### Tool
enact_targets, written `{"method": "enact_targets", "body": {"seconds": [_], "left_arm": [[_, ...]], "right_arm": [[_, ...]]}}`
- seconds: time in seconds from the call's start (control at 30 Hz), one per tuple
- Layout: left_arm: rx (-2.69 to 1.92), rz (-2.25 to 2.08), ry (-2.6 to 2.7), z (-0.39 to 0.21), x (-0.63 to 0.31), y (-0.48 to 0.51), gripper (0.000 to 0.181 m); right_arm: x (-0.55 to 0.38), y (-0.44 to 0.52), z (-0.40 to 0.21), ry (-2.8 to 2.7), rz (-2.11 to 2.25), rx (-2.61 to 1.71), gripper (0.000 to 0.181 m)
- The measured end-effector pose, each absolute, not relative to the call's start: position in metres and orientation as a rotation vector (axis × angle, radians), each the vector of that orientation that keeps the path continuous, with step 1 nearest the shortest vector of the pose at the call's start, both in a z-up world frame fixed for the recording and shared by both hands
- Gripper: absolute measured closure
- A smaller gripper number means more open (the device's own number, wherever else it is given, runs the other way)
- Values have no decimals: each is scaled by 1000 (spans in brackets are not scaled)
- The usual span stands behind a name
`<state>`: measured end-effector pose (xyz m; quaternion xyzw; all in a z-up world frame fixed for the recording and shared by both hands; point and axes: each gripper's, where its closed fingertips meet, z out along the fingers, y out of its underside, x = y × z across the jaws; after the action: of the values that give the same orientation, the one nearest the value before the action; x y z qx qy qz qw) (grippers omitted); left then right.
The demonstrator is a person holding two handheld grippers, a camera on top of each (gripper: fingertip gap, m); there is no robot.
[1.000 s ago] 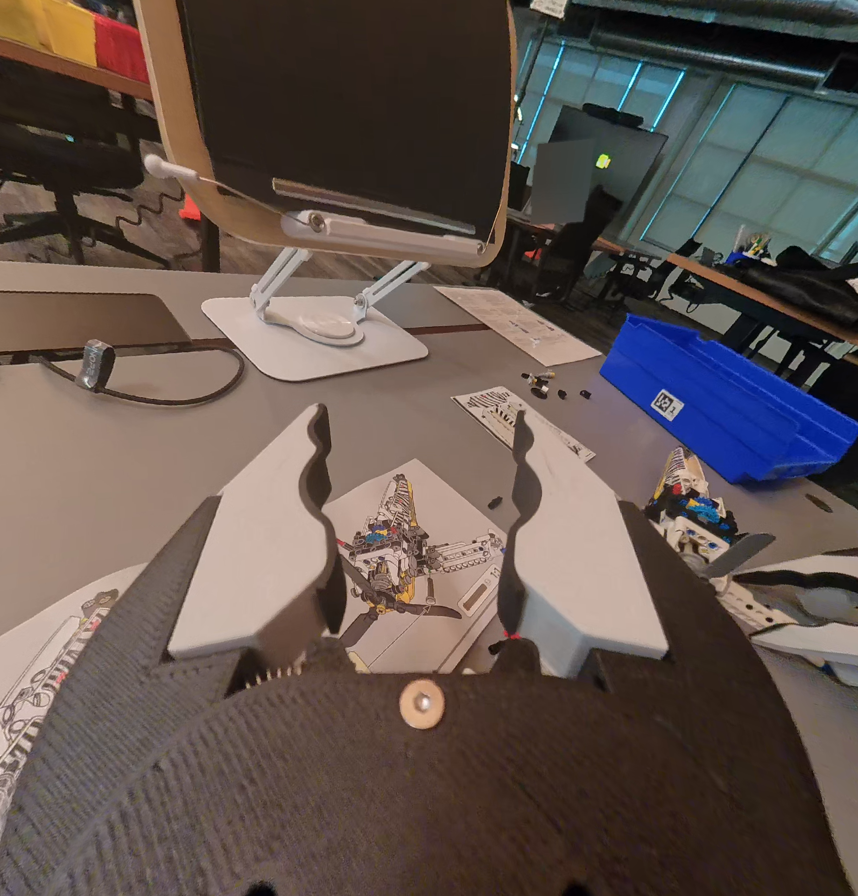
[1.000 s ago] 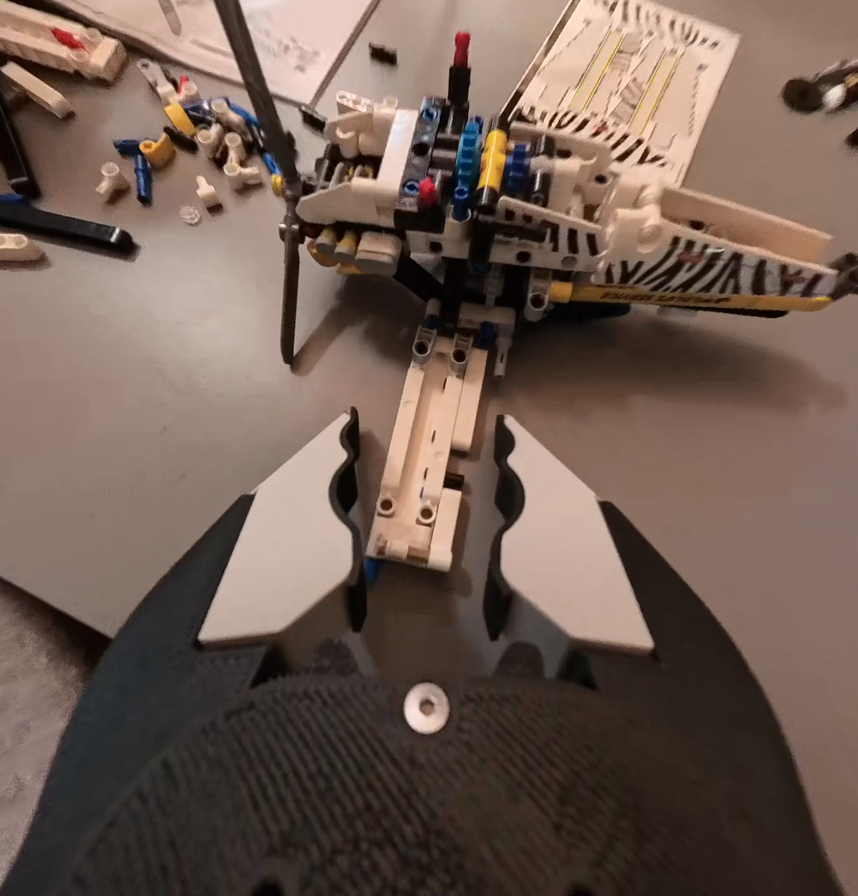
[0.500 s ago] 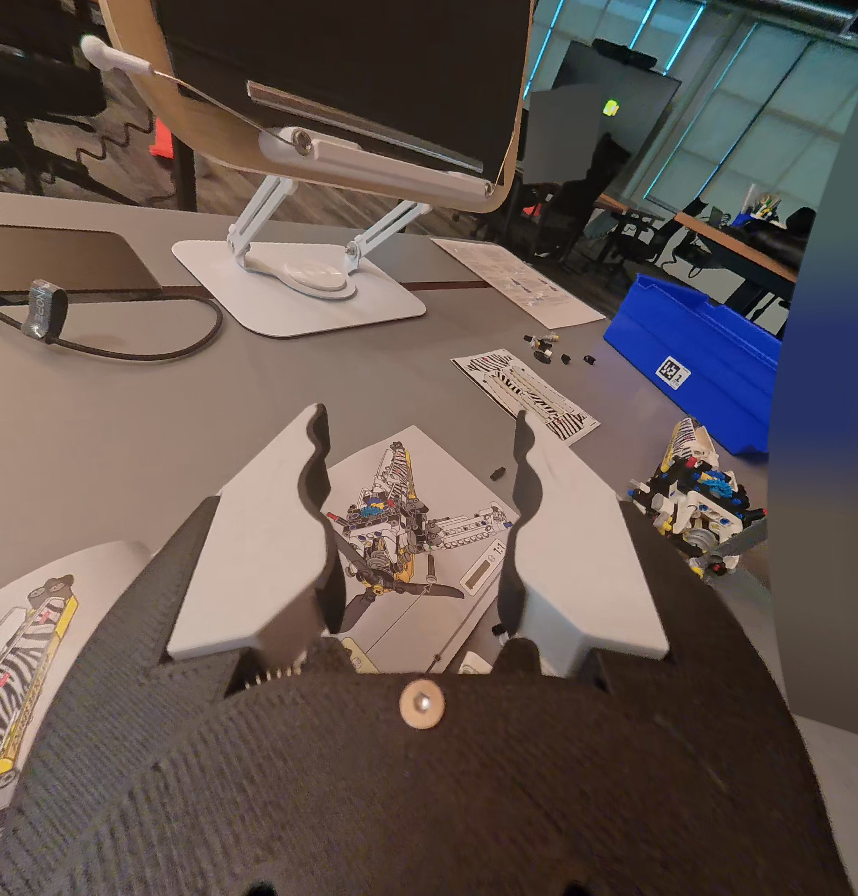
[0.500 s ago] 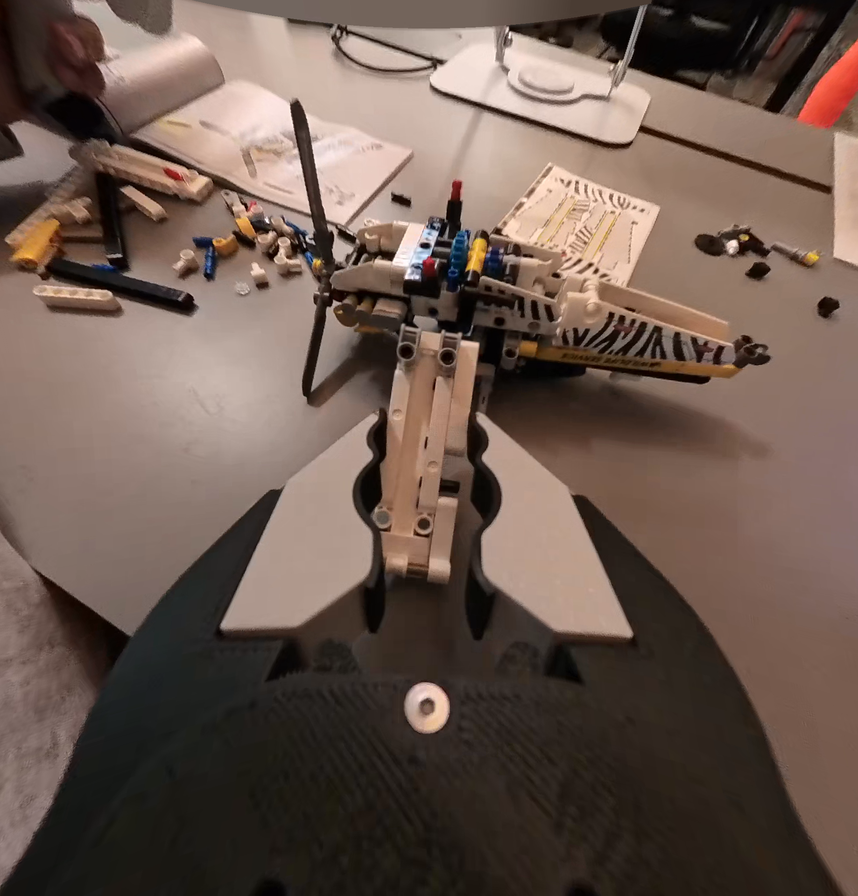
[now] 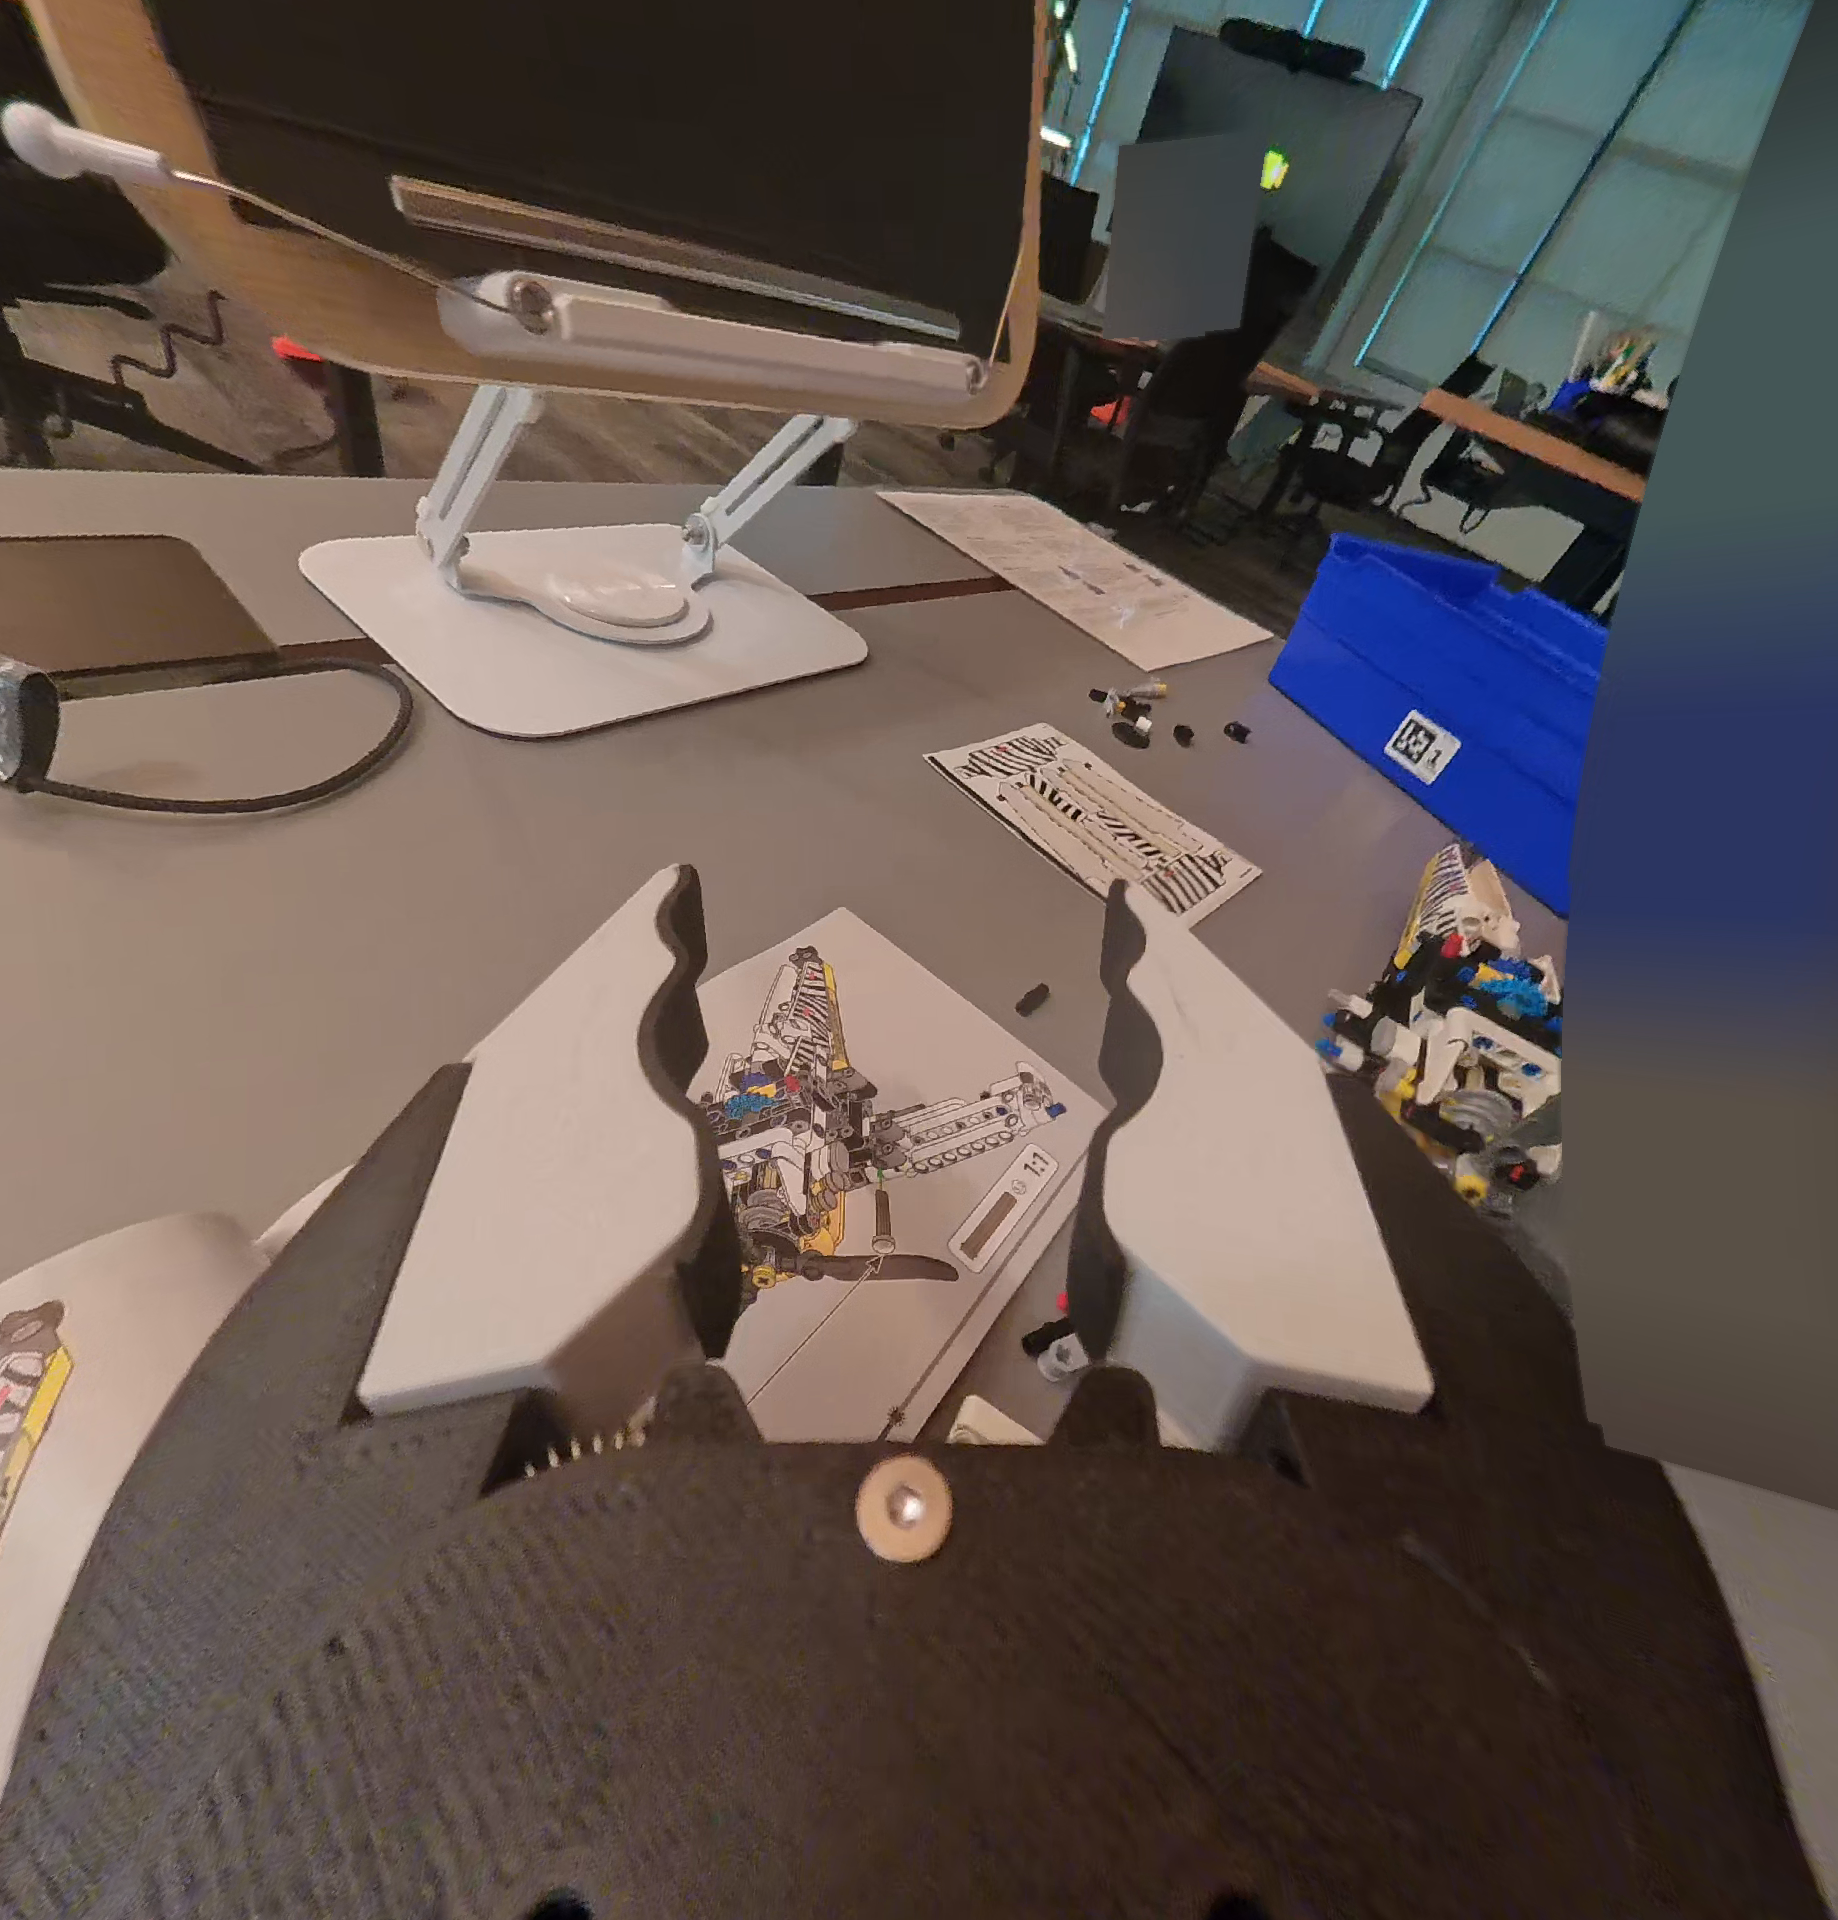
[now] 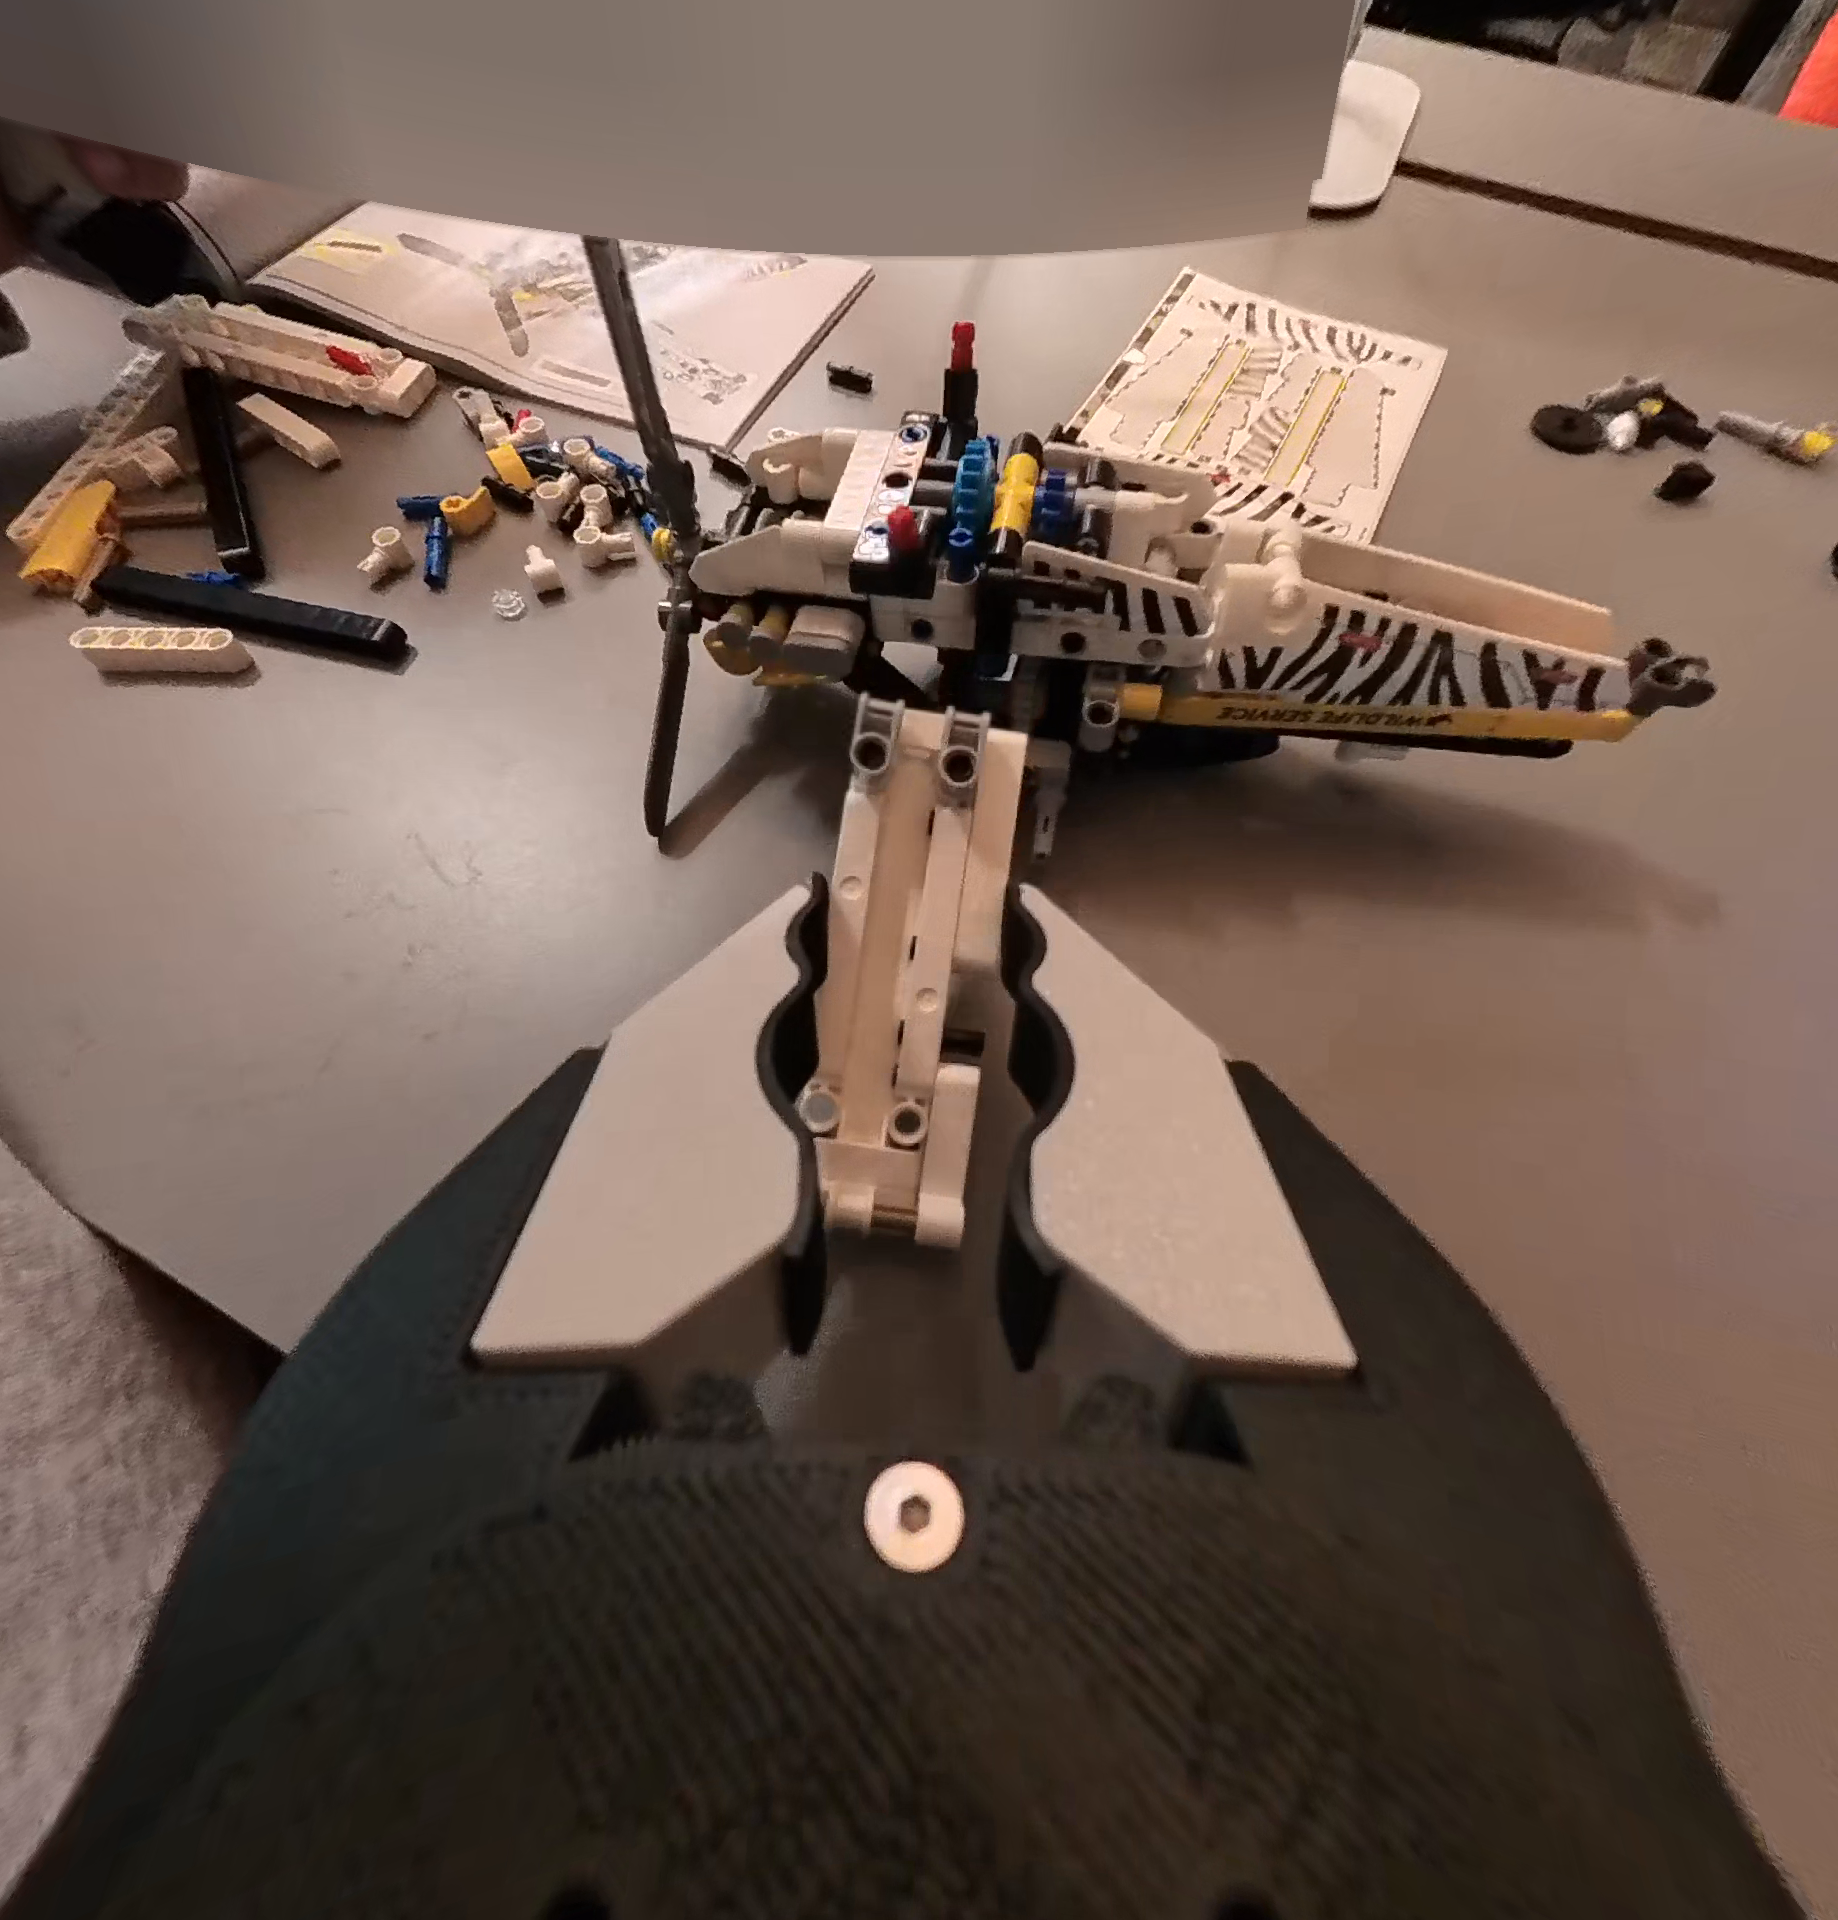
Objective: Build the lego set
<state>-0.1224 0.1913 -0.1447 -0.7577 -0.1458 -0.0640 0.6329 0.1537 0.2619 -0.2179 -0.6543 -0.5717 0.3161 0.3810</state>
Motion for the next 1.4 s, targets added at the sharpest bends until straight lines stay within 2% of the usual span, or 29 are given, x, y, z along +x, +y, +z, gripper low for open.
{"method": "enact_targets", "body": {"seconds": [0.37, 1.4], "left_arm": [[-1749, -167, -301, -147, -110, 197, 105], [-1742, -185, -315, -148, -112, 197, 105]], "right_arm": [[151, 264, -240, -1500, 723, -1851, 149], [146, 270, -243, -1505, 664, -1848, 149]]}}
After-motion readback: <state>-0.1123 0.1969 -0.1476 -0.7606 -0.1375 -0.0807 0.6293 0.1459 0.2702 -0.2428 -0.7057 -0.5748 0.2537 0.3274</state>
